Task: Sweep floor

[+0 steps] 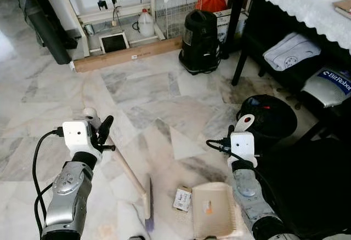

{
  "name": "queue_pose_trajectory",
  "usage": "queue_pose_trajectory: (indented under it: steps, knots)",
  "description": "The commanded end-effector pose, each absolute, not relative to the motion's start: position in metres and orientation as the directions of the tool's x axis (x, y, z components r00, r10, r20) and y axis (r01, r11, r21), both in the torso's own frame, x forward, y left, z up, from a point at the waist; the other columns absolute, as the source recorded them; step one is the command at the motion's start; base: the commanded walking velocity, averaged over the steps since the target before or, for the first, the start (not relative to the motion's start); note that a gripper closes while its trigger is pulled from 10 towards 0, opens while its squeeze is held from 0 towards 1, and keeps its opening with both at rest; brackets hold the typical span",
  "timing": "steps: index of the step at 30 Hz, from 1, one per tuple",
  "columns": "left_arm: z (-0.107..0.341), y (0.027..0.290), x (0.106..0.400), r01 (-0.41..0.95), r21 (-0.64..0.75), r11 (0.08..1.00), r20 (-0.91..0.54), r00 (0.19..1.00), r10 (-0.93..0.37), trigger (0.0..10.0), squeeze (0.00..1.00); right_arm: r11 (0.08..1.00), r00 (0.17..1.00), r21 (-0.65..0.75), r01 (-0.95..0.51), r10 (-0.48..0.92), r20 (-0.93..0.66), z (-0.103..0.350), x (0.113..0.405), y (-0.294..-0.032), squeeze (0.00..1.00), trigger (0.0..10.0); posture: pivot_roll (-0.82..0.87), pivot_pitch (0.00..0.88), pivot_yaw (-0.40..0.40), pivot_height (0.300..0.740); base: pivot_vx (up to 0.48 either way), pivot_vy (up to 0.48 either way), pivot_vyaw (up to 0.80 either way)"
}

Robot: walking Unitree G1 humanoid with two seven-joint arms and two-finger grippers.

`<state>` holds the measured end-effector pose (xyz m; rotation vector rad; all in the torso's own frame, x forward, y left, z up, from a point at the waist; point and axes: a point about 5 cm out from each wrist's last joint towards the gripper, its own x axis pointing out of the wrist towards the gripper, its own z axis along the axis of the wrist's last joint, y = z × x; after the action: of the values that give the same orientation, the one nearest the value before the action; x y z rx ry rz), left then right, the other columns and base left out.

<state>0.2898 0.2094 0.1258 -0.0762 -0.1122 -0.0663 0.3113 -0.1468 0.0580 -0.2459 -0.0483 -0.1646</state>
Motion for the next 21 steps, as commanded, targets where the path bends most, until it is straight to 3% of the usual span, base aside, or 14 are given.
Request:
queue_pose_trajectory:
  steps: [1, 10, 13, 21]
  knots:
    - [0.131, 0.211, 0.287, 0.076, -0.045, 0.996, 0.124, 0.990, -0.070, 10.0, 0.00, 0.953, 0.983, -0.245, 0.180, -0.169, 0.066, 0.057, 0.311, -0.148, 0.00, 10.0, 0.17, 0.222, 0.049, 0.740, 0.000, 0.000, 0.00]
    - [0.129, 0.210, 0.284, 0.078, -0.035, 0.996, 0.115, 0.991, -0.073, 10.0, 0.00, 0.963, 0.988, -0.222, 0.152, -0.143, 0.052, 0.059, 0.316, -0.143, 0.00, 10.0, 0.18, 0.246, 0.050, 0.740, 0.000, 0.000, 0.00]
    - [0.133, 0.210, 0.285, 0.079, -0.069, 0.994, 0.128, 0.989, -0.069, 10.0, 0.00, 0.972, 0.985, -0.155, 0.174, -0.171, 0.037, 0.059, 0.317, -0.143, 0.00, 10.0, 0.18, 0.239, 0.051, 0.740, 0.000, 0.000, 0.00]
    - [0.135, 0.206, 0.287, 0.093, -0.058, 0.994, 0.135, 0.987, -0.085, 10.0, 0.00, 0.979, 0.988, -0.136, 0.154, -0.150, 0.036, 0.062, 0.322, -0.141, 0.00, 10.0, 0.19, 0.207, 0.043, 0.740, 0.000, 0.000, 0.00]
